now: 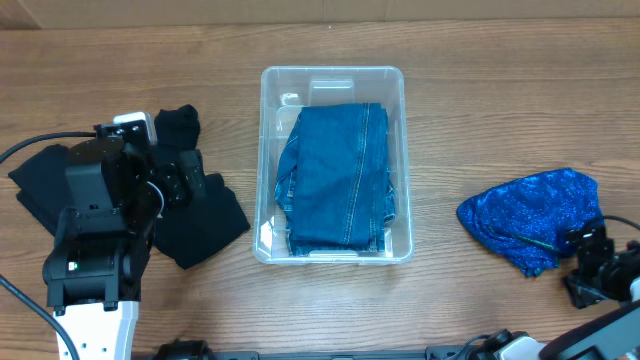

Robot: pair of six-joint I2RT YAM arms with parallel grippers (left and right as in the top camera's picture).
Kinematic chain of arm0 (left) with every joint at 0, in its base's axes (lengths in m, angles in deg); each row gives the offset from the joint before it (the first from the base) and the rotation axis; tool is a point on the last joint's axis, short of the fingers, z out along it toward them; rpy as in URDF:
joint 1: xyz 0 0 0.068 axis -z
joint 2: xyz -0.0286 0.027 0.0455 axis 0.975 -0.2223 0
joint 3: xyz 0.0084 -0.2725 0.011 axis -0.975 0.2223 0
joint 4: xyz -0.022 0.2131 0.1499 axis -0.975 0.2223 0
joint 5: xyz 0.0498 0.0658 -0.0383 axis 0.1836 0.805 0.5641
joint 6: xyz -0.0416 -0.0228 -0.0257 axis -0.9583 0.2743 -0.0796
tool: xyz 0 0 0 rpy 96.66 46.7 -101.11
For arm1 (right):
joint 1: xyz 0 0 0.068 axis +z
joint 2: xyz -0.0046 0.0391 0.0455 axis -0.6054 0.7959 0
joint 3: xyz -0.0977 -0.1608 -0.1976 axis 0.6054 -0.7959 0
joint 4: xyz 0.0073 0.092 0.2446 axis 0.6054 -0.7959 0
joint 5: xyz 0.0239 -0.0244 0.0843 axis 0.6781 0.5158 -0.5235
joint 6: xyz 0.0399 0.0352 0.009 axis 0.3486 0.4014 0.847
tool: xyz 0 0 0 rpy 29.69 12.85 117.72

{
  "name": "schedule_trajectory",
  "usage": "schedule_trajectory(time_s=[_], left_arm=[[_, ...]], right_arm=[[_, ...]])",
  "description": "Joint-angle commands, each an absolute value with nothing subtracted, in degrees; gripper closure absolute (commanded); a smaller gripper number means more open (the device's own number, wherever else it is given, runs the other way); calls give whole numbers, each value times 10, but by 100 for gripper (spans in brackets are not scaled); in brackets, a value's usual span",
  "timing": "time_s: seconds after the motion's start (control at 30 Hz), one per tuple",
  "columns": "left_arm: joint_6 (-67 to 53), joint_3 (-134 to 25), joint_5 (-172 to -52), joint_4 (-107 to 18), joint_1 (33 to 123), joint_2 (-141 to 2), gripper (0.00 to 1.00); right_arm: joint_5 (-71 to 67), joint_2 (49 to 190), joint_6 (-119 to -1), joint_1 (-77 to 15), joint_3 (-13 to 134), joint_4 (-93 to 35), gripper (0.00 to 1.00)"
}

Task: Pack container
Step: 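Grasp the sparkly blue fabric with the right gripper and lift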

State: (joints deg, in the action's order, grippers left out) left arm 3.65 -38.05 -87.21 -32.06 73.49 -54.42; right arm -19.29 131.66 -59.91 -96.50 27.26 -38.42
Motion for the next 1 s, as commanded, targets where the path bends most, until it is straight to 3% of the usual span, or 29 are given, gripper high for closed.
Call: schedule_trajectory(time_s=[0.0, 0.4, 0.97], left_arm=[[47, -394, -868, -321, 738, -545, 0], [47, -394, -868, -321, 738, -545, 0], [47, -394, -868, -319, 738, -545, 0]], right_arm=[[-205, 1346, -601, -966, 239, -338, 2], [-224, 1400, -601, -957, 195, -225, 3], [-241, 1417, -598, -939, 193, -268, 6]])
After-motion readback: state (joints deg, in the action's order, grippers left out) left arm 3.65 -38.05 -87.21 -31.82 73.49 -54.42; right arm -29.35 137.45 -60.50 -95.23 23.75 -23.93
